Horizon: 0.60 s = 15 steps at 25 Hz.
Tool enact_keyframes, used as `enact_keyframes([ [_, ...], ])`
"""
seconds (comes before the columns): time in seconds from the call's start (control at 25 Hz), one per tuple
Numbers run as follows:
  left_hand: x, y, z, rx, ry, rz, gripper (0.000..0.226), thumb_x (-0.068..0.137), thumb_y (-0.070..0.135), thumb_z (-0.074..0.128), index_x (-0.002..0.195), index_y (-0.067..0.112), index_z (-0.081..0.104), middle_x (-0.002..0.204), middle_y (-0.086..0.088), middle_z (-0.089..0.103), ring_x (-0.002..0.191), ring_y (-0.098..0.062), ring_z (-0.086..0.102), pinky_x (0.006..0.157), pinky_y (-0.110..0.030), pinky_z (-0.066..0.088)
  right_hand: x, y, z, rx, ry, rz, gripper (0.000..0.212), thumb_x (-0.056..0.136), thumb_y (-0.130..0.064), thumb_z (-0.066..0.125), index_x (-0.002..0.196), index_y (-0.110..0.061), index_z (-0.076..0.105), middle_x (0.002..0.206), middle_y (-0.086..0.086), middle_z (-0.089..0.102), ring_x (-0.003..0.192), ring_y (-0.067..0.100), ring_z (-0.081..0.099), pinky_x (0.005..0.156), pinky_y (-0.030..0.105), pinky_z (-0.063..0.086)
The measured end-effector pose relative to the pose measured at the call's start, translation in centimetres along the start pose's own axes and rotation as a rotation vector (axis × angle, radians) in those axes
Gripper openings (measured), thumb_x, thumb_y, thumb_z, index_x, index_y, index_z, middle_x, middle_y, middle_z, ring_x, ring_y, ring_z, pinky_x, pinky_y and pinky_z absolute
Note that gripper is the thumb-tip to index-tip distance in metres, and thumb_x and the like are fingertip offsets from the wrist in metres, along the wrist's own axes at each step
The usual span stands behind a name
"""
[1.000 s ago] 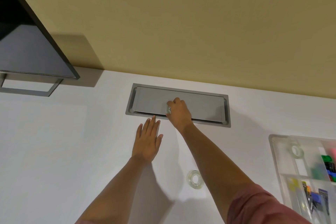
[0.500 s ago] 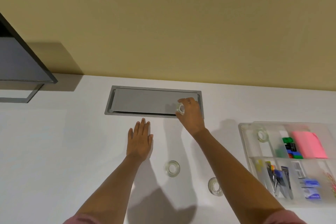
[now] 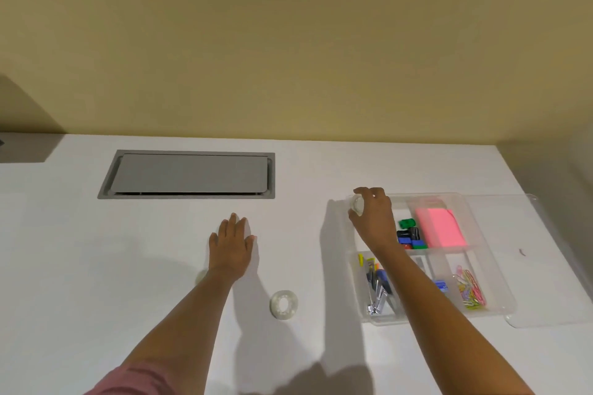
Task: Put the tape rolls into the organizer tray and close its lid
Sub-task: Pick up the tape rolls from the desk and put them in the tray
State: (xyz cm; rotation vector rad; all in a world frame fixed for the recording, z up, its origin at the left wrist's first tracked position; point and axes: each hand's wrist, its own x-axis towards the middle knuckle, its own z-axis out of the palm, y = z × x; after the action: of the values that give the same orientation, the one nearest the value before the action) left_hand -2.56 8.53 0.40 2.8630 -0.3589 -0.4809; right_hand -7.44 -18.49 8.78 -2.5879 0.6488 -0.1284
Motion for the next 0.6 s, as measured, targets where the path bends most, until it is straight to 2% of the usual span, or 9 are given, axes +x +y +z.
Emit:
enact_keyframes([
  [0.12,-0.2,2.4,0.8,0.013,-0.004,-0.002,0.050,0.101,0.036,0.028,0.146,0.015,0.024,0.158,-0.010,0.017,0.144,-0.028,0.018,0.114,-0.043,0.024,-0.3,3.2,-0.1,-0.096,-0.088,-0.003,0.043,0.082,-0.006,0.062,0.124,-0.008,0.052,0.127,0.017,0.049,0.115,0.033,0.047,0.082,0.037,0.048],
  [0.32,-0.7,4.1,1.7,0.033,-0.015,-0.022,0.050,0.102,0.036,0.027,0.148,0.016,0.021,0.159,-0.009,0.014,0.145,-0.027,0.016,0.115,-0.042,0.023,0.1,5.7,0.5,-0.301,-0.222,-0.104,0.041,0.084,-0.008,0.059,0.124,-0.006,0.049,0.121,0.015,0.054,0.103,0.031,0.056,0.085,0.035,0.047],
  [0.6,-1.0,4.4,1.9,0.017,-0.028,-0.041,0.051,0.101,0.036,0.028,0.148,0.018,0.019,0.159,-0.006,0.012,0.145,-0.025,0.014,0.116,-0.041,0.021,0.6,7.0,1.4,-0.445,-0.172,-0.218,0.036,0.077,0.004,0.061,0.112,-0.003,0.056,0.109,0.017,0.061,0.096,0.031,0.058,0.080,0.038,0.047],
])
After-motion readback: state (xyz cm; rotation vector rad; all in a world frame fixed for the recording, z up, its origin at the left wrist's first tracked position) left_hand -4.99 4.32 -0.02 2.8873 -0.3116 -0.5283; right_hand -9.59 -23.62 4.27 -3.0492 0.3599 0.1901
